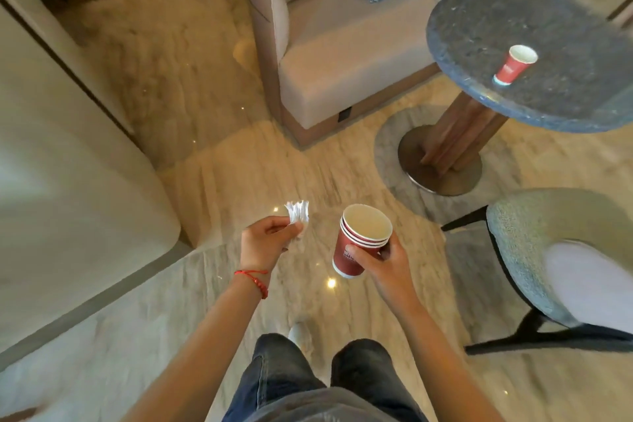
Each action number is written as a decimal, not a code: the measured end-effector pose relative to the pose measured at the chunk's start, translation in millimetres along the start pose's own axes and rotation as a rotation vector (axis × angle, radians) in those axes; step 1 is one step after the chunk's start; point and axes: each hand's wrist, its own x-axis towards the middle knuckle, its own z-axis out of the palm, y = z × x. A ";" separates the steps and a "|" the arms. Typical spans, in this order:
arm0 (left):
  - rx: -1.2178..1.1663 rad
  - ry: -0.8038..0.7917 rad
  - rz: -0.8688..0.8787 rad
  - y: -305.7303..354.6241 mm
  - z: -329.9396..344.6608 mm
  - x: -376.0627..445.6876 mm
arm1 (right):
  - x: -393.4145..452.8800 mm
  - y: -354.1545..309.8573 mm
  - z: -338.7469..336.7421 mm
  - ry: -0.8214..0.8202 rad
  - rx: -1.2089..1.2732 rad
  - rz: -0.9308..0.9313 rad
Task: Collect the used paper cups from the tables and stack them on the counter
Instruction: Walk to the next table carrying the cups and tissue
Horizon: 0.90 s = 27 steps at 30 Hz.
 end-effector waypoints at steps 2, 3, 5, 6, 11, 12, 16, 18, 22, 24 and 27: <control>0.026 -0.053 -0.001 8.0 14.2 14.9 | 8.3 -2.3 -5.2 0.076 -0.005 -0.006; 0.036 -0.080 -0.005 11.1 22.4 21.5 | 11.7 -4.0 -8.8 0.112 0.002 -0.014; 0.054 -0.135 -0.019 16.6 40.0 32.7 | 16.6 -7.9 -17.8 0.181 0.014 -0.019; 0.065 -0.162 -0.026 18.9 49.2 37.4 | 18.4 -9.1 -23.0 0.213 0.017 -0.017; 0.112 -0.271 -0.037 26.3 93.6 57.4 | 30.3 -11.4 -50.3 0.361 0.043 -0.032; 0.117 -0.286 -0.037 27.9 103.0 61.4 | 33.9 -11.7 -55.6 0.375 0.053 -0.032; 0.140 -0.344 -0.038 35.9 142.1 78.6 | 57.7 -9.6 -76.5 0.425 0.086 -0.017; 0.147 -0.365 -0.037 42.9 163.4 87.8 | 74.1 -12.1 -89.2 0.440 0.101 -0.020; 0.141 -0.386 -0.020 63.8 214.6 110.6 | 118.7 -21.8 -123.4 0.473 0.123 -0.041; 0.138 -0.389 -0.006 74.8 242.7 122.8 | 144.2 -29.0 -142.9 0.465 0.134 -0.054; 0.141 -0.387 -0.002 90.9 284.5 137.0 | 179.6 -38.9 -175.1 0.451 0.153 -0.068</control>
